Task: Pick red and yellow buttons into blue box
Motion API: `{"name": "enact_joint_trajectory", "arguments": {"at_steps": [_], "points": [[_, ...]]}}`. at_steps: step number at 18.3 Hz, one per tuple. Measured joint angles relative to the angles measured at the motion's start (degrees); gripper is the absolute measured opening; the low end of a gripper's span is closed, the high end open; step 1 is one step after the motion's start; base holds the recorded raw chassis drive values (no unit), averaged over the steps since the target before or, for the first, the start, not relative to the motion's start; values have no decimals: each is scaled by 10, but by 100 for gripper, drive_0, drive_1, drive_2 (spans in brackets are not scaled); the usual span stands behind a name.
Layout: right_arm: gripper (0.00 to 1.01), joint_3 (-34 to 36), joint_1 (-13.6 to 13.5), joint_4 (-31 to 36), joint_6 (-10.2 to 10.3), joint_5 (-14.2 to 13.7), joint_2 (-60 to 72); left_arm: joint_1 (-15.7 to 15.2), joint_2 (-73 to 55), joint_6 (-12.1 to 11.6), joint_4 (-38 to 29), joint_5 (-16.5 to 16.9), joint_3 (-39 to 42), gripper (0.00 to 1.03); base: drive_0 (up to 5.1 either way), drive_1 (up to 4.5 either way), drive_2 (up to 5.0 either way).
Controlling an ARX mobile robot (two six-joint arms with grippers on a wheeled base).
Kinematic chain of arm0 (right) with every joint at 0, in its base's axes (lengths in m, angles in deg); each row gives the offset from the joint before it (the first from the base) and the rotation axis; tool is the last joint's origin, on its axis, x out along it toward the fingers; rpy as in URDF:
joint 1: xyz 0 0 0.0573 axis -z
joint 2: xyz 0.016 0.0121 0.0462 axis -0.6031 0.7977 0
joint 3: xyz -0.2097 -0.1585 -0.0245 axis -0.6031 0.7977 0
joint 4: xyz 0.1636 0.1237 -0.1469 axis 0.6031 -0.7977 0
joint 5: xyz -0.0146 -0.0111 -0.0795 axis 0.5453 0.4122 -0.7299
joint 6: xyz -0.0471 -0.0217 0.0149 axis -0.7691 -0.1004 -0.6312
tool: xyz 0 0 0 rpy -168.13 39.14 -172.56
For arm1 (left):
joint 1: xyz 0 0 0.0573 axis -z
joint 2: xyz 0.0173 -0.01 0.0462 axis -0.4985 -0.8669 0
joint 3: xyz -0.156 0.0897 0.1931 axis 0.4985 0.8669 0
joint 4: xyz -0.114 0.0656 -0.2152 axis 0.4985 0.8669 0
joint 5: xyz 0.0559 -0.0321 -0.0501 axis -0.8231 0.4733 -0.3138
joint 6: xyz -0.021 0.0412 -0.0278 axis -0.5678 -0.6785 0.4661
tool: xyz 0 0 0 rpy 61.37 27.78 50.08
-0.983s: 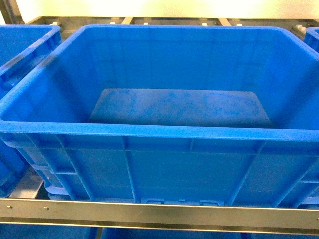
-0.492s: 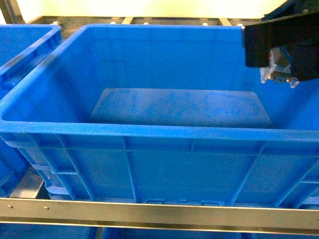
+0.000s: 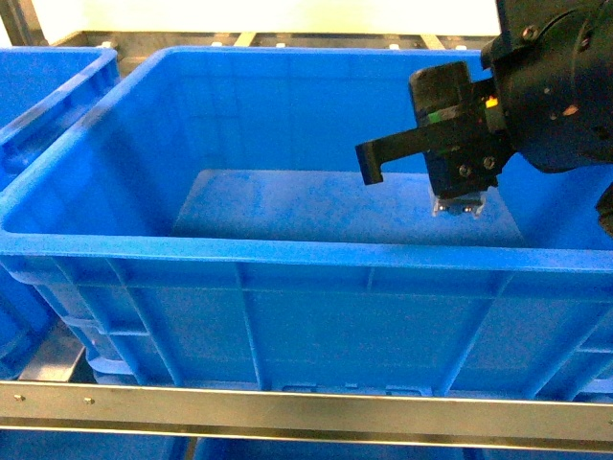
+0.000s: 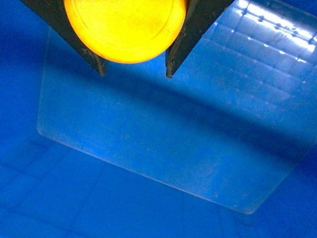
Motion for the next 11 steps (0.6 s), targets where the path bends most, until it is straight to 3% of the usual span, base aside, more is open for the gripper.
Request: {"name": "enact_joint_trajectory", "arguments": {"at_steps": [1, 3, 8, 10, 11], "points": [[32, -31, 18, -33, 11, 11, 32, 0, 0, 0, 0, 0, 0, 28, 0, 0, 0], [34, -39, 28, -66, 22, 31, 40, 0, 0, 0, 0, 0, 0, 28, 0, 0, 0], [76, -38, 28, -74, 27, 47, 45, 0, 0, 0, 0, 0, 0, 28, 0, 0, 0], [96, -34, 37, -46, 31, 46, 44, 0, 0, 0, 0, 0, 0, 28, 0, 0, 0], [100, -25, 45, -21, 36, 42, 39, 0, 0, 0, 0, 0, 0, 28, 0, 0, 0]]}}
